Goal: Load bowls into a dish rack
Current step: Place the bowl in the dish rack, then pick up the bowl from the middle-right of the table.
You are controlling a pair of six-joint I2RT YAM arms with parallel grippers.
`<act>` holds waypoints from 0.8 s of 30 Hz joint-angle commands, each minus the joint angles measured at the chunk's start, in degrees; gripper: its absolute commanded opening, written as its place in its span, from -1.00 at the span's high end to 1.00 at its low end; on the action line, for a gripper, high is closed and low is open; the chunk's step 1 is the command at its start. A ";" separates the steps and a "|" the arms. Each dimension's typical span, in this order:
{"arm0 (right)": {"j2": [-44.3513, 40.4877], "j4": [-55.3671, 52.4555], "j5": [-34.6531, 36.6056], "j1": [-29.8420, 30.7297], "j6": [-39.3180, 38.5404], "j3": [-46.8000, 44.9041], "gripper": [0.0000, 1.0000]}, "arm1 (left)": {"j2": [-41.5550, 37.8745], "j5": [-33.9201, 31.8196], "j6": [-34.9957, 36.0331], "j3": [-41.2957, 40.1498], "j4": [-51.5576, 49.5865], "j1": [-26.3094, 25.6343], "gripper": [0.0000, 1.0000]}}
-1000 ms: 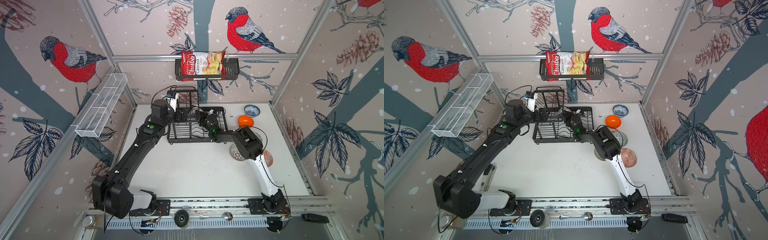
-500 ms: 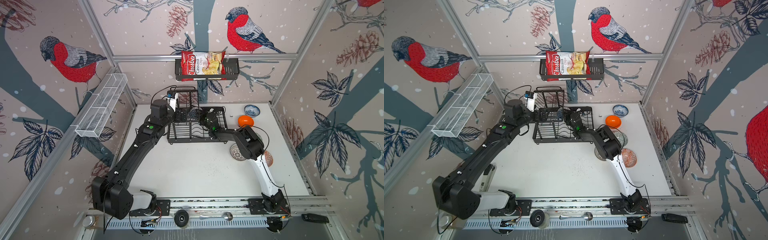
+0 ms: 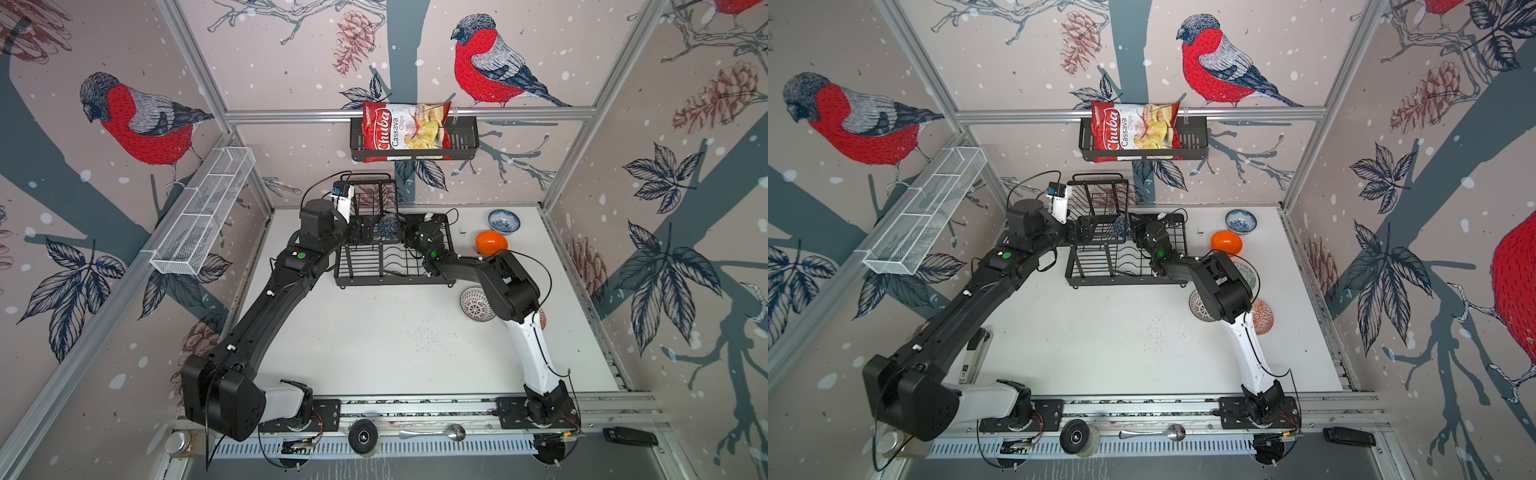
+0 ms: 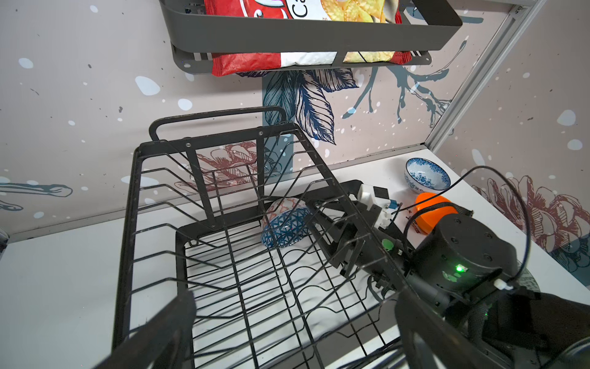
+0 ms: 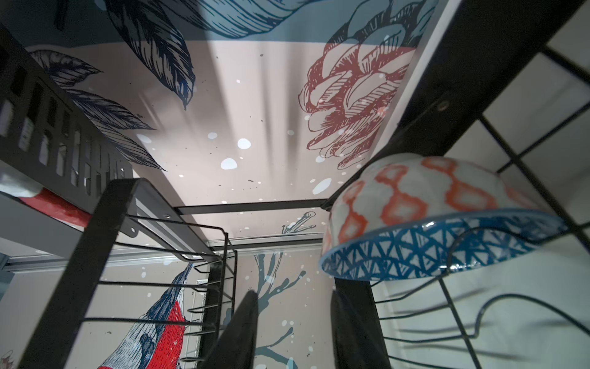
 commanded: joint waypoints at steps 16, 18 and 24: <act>-20.85 -17.13 -3.68 -4.71 -21.06 -12.34 -0.36 | -5.76 1.34 0.71 -3.22 7.45 0.11 -0.95; -23.42 -21.11 -3.28 -5.31 -24.81 -12.93 -0.48 | -5.97 2.71 1.40 -3.26 7.60 -0.49 -0.95; -31.85 -32.87 -0.62 -6.41 -35.99 -15.99 -1.00 | -6.84 1.14 4.49 -4.59 8.91 -4.99 -0.95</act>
